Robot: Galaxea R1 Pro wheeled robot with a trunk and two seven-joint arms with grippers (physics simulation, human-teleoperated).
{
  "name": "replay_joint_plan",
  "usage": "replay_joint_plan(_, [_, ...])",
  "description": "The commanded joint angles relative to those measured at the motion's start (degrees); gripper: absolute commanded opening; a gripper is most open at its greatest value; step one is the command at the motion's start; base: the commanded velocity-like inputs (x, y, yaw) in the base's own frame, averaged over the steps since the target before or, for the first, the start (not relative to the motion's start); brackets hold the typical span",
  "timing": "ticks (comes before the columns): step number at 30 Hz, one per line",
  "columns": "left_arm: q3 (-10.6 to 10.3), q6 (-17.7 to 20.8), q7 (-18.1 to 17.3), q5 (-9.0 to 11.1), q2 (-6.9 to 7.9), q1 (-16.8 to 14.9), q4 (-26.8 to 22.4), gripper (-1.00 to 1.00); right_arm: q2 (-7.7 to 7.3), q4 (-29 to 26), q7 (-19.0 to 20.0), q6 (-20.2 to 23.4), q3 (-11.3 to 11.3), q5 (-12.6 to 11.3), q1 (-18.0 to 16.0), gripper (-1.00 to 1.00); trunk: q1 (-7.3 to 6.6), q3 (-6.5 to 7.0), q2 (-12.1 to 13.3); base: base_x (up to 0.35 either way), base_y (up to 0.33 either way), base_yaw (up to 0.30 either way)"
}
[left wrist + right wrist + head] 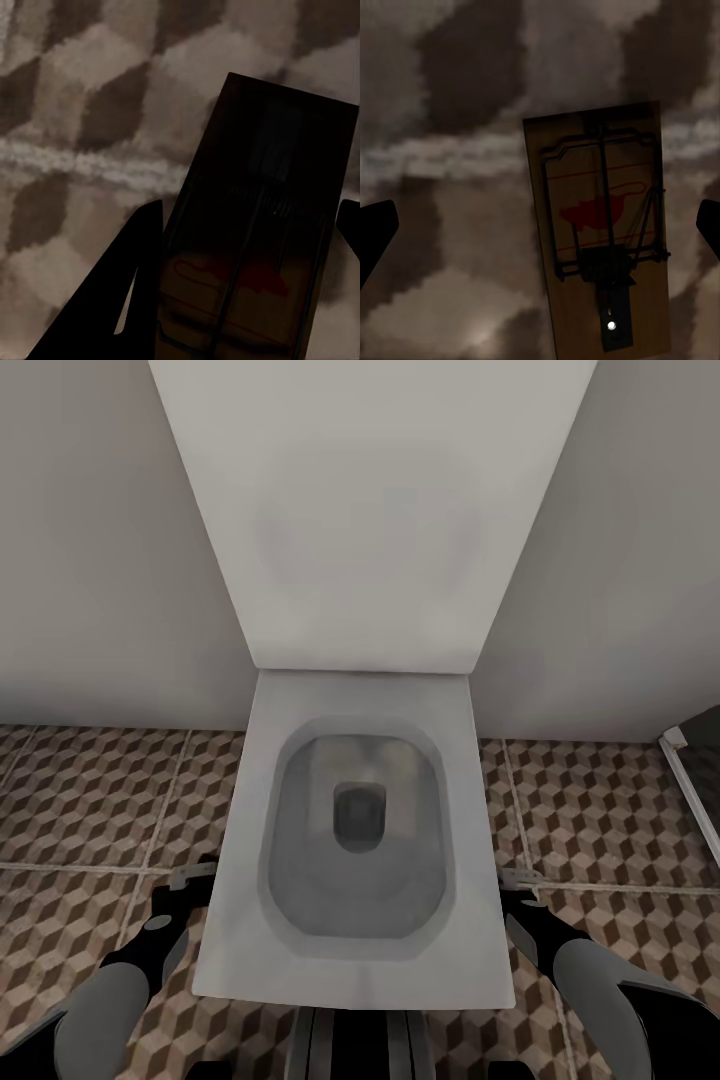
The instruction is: Take the four mousetraps from the cabinet in the bathroom and place them on the bathroom floor. Make sure all four end up on the same floor surface, and ensure that at least two of them are either under or directly next to the same bathroom sink.
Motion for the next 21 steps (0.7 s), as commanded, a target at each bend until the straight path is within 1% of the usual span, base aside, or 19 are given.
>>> replay_joint_plan(1, [0.30,-0.30,0.35,-0.69,0.00,-0.05,0.14,-1.00,0.02,-0.02,-0.08,0.07,-0.46,0.60,-0.02,1.00,-0.01,-0.03,-0.01,0.000,0.000,0.000])
replay_joint_plan(12, [0.30,0.00,0.35,-0.91,-0.05,-0.05,0.48,-1.00,0.02,-0.02,-0.08,0.04,-0.46,0.60,-0.02,1.00,-0.01,-0.03,-0.01,0.000,0.000,0.000])
replay_joint_plan(21, [0.30,1.95,0.36,-0.86,0.15,-0.05,0.74,-1.00,0.02,-0.01,-0.08,-0.01,-0.46,0.60,-0.02,1.00,-0.01,-0.03,-0.01,0.000,0.000,0.000])
